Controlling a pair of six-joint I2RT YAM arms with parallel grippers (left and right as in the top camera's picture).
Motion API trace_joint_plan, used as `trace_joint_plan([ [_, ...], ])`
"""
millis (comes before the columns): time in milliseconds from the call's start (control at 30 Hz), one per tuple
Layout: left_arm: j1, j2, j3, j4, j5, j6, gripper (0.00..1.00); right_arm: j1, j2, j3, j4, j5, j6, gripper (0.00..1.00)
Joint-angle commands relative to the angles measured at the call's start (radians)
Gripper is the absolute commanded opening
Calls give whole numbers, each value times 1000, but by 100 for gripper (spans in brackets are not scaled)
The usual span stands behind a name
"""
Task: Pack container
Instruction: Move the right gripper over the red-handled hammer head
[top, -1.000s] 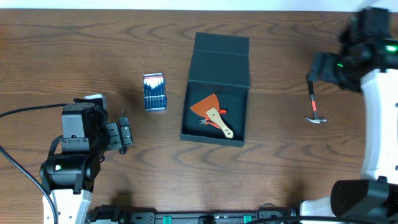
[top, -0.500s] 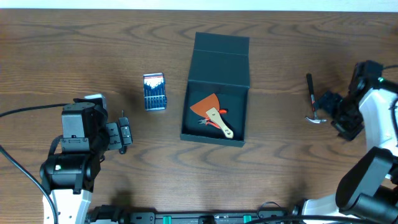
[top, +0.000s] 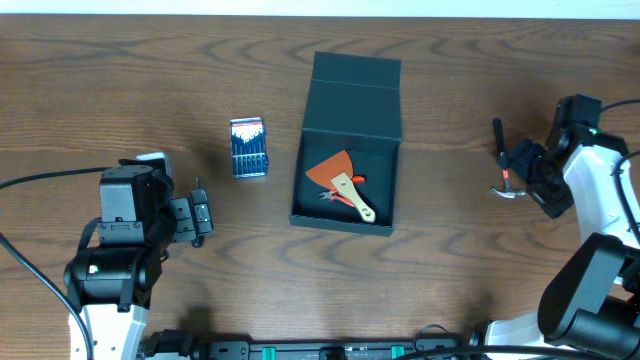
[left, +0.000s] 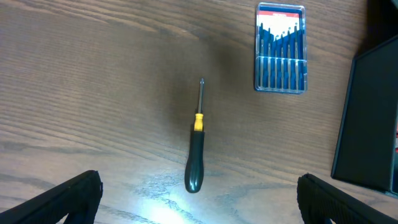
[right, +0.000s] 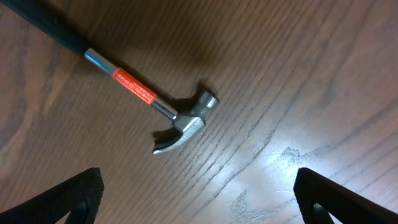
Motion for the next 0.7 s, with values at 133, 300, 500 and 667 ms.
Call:
trace_joint_plan([
  [133, -4, -2, 23, -3, -1, -6, 99, 33, 8, -7, 28, 80, 87, 99],
  [300, -4, -2, 23, -3, -1, -6, 99, 33, 39, -7, 53, 80, 86, 99],
  [500, -4, -2, 23, -3, -1, -6, 99, 33, 111, -7, 75, 68, 86, 99],
  [667, -4, -2, 23, -3, -1, -6, 99, 33, 163, -7, 103, 60, 75, 99],
])
